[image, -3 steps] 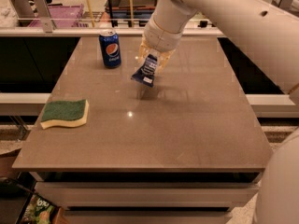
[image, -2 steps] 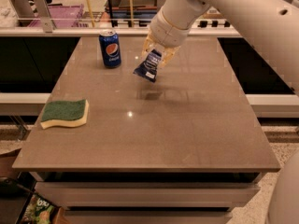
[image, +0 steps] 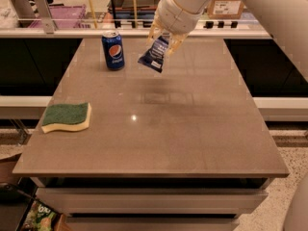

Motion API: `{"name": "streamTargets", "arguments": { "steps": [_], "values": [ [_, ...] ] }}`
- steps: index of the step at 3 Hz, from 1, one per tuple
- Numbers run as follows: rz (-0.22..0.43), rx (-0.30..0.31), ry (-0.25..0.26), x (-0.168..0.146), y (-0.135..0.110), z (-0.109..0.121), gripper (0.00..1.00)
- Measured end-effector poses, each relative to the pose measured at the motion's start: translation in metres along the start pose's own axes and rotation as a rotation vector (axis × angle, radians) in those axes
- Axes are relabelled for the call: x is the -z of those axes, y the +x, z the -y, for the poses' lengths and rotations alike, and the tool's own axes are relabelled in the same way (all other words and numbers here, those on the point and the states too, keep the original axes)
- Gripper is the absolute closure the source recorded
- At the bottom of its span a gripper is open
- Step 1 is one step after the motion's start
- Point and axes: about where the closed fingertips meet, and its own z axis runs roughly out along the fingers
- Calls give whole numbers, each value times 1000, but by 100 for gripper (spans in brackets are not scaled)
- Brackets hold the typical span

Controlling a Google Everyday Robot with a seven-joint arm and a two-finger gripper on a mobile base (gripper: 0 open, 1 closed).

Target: Pick rxbar blueberry

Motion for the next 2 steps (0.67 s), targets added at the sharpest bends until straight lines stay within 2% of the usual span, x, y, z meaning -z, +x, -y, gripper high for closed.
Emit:
{"name": "streamTargets", "arguments": {
  "steps": [2],
  "values": [
    [-66, 13, 0, 40, 3, 16, 100]
  ]
}}
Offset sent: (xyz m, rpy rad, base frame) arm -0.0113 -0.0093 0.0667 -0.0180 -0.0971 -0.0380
